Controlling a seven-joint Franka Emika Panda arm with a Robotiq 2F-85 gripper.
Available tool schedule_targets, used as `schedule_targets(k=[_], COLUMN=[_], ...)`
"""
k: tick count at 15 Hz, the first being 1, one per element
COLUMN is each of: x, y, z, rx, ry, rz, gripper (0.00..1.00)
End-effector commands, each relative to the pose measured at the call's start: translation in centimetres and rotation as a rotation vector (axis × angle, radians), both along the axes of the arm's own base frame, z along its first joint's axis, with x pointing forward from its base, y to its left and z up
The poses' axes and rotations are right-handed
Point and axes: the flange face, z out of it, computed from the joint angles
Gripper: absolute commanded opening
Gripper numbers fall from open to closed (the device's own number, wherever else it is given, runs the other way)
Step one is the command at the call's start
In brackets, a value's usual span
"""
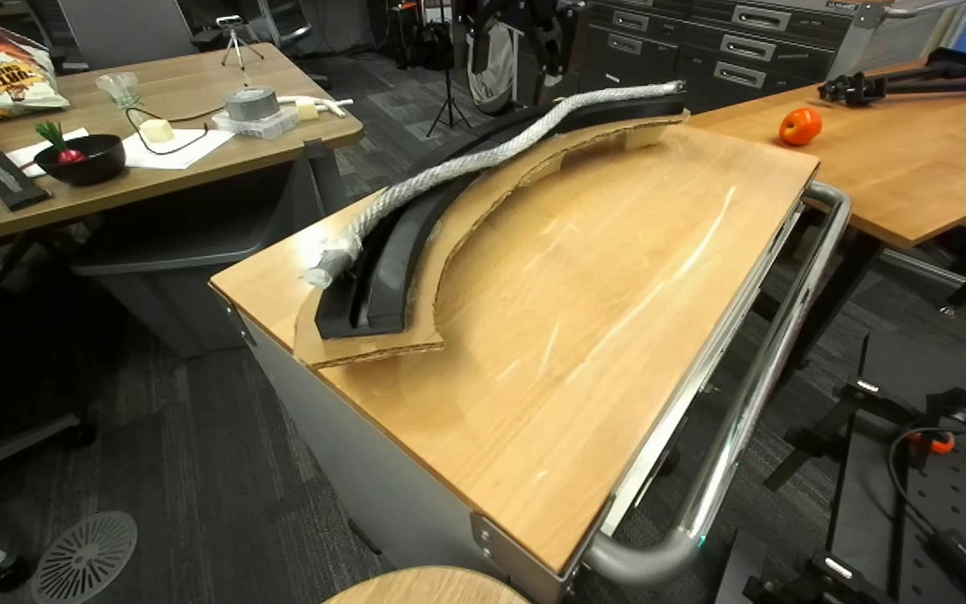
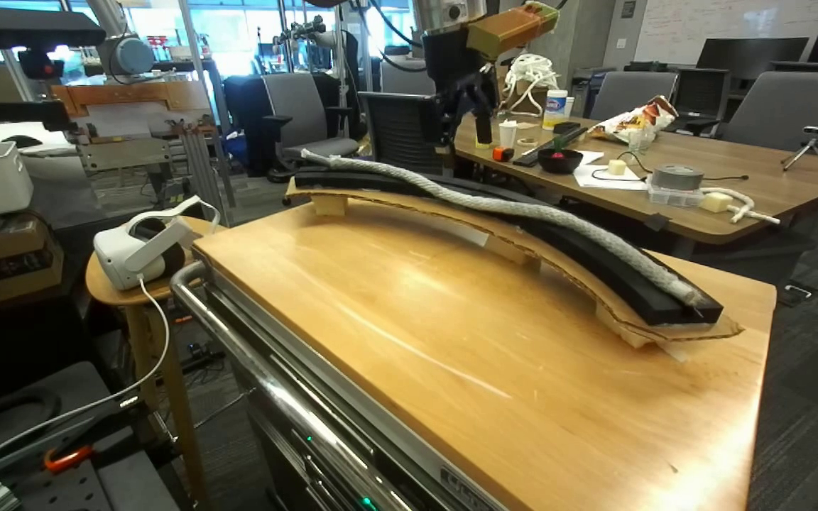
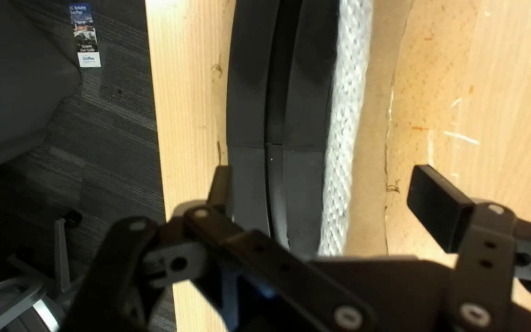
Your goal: Place the white rope on the curved black board
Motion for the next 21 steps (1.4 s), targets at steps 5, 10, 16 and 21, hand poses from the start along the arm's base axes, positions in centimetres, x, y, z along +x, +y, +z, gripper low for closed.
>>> schedule_targets(k=[5,10,16,21], x=[-0.2,-0.1,-0.3,0.0], y=[-0.3,0.6,1.2,1.4], z=[-2.0,-3.9,-5.7,-5.6], rx=[0.068,0.08,0.089,0.093], ry=[-0.022,-0.009,0.005,-0.022], rz=[-0.125,-0.148,-0.164,-0.169], gripper=[0.98,0.78,0.43,0.04])
